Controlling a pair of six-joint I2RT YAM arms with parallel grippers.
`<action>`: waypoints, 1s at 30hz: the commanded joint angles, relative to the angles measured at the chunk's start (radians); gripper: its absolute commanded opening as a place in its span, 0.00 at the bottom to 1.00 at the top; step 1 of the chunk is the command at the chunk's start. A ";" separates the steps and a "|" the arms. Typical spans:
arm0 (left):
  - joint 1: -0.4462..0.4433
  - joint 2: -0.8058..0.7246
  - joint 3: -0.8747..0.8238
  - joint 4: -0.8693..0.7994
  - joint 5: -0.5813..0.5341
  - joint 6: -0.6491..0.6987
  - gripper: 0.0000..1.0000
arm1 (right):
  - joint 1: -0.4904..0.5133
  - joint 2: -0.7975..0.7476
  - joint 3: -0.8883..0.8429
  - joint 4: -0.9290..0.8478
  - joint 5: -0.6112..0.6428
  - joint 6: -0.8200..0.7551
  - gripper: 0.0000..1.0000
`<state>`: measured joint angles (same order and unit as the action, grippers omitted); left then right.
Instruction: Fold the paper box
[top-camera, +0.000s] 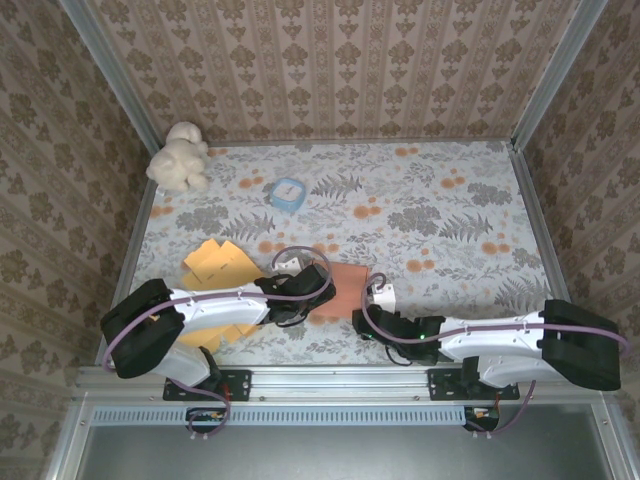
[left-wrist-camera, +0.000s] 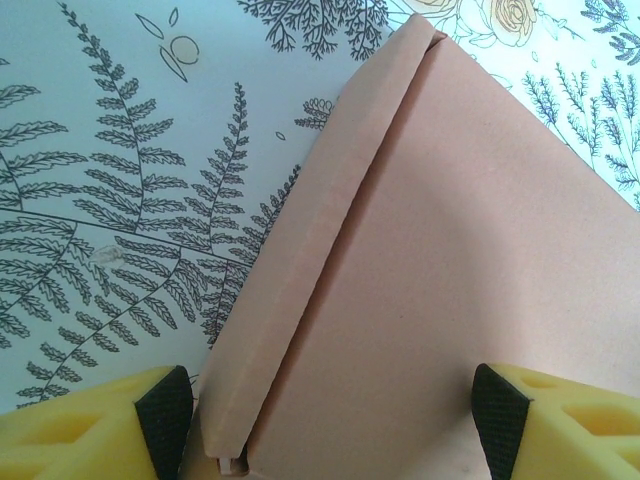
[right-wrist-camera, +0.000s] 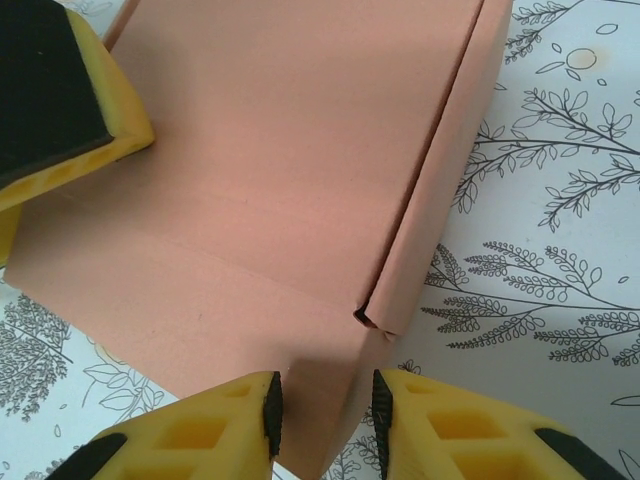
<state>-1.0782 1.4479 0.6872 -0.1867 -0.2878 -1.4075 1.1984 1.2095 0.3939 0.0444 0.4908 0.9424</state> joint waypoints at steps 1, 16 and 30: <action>-0.003 -0.003 -0.011 -0.008 0.004 -0.023 0.77 | 0.004 0.017 0.020 0.000 0.030 -0.011 0.32; 0.007 0.003 -0.033 0.000 -0.005 -0.022 0.76 | 0.003 0.072 0.008 0.030 0.068 -0.028 0.28; 0.059 0.066 -0.032 0.021 0.031 -0.002 0.75 | -0.017 0.086 -0.026 0.119 0.137 -0.162 0.27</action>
<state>-1.0328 1.4761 0.6735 -0.1146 -0.2710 -1.4143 1.1908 1.2778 0.3862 0.1047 0.5812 0.8482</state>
